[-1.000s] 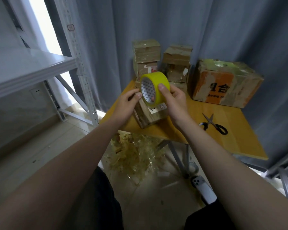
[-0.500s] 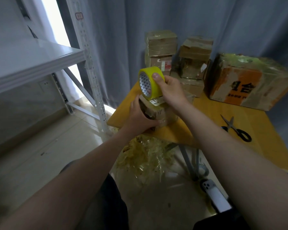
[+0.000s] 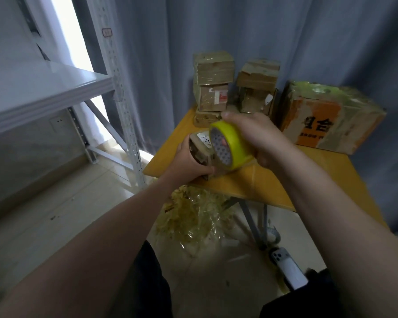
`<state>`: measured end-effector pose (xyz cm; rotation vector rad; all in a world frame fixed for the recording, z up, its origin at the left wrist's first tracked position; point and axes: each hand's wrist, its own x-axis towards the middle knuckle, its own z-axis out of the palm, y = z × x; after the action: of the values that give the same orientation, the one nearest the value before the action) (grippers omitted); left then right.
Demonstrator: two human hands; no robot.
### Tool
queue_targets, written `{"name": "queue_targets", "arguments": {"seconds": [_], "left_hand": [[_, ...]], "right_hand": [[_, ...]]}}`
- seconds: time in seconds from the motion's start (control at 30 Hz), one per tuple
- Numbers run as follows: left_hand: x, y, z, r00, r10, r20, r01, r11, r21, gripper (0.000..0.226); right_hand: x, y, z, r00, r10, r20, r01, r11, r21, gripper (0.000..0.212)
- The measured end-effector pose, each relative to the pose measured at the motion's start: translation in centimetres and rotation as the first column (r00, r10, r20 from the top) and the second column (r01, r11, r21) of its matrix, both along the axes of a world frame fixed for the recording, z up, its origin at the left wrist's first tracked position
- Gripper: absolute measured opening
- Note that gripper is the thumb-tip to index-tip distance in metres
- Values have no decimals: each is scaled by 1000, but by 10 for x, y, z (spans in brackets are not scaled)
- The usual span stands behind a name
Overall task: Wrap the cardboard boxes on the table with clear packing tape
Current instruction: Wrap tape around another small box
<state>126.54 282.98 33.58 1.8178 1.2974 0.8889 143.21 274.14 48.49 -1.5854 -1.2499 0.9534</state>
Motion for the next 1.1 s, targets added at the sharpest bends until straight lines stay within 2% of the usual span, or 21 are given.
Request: {"name": "queue_targets", "arguments": {"seconds": [0.13,0.3,0.5,0.57,0.67,0.73,0.83,0.97,1.1], "left_hand": [[0,2,0,1000,-10,12,10,1000,-14,140],[1,1,-1,1000,-19,-17,18,1000,-21,140],[-3,2,2,998,-53,-46,50,997,-63,148],[-5,4,11,989,-105,-103,99,993,-67,152],[-9,6,26,931,-199,-305,197,980,-37,148],[-9,7,35,864,-190,-465,237,970,45,140],[-8,8,41,771,-75,-633,337,891,305,135],[-7,6,36,795,-126,-594,420,820,388,110],[-10,9,32,748,-124,-652,483,777,405,111]], "right_hand": [[12,-38,-27,999,-3,-43,0,999,-51,27],[8,-59,-72,998,-69,12,69,996,-49,47],[5,-62,-95,994,-94,59,97,993,-60,43],[7,-62,-95,993,-96,72,100,994,-53,42],[9,-62,-96,993,-91,69,93,995,-29,42],[9,-61,-96,994,-87,70,88,996,-22,40],[8,-62,-95,997,-73,29,74,997,-17,38],[7,-63,-95,998,-68,1,68,998,-9,38],[10,-62,-96,997,-70,-10,70,998,-5,36]]}}
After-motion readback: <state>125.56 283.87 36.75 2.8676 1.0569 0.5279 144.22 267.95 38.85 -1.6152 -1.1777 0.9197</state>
